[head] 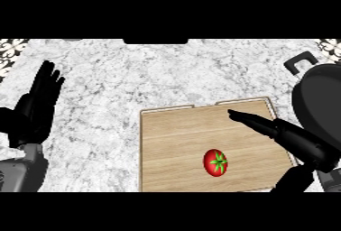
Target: Pick the tomato from the tray and place it in the pot
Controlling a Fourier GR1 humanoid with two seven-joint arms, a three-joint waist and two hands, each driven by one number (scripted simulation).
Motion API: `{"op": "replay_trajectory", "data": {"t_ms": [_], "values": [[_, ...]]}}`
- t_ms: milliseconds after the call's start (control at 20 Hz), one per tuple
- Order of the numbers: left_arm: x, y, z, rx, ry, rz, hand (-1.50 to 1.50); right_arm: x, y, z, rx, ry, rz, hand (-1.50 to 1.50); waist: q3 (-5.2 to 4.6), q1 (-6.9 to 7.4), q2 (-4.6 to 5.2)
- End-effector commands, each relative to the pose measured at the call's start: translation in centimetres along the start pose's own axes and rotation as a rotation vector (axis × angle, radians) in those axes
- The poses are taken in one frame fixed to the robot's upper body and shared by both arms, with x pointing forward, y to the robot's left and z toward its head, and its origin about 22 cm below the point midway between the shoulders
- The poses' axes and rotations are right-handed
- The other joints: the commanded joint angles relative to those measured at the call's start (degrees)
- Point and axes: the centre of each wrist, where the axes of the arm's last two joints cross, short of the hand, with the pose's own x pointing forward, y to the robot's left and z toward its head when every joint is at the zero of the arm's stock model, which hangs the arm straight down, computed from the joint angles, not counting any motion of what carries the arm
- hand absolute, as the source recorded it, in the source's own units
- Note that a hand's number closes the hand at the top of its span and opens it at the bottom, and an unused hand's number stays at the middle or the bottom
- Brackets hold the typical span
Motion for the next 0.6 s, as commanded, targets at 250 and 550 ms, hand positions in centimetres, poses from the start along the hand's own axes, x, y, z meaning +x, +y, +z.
{"op": "replay_trajectory", "data": {"t_ms": [250,550], "values": [[-0.6,-0.3,1.1,-0.001,-0.004,0.009,0.0,0.1,2.8,-1.8,0.041,0.061,0.007,-1.5,0.05,0.31,0.11],[1.7,-0.3,0.1,-0.011,0.011,0.008,0.0,-0.2,5.1,-3.1,-0.001,0.159,0.073,-1.5,0.06,0.23,0.09]]}}
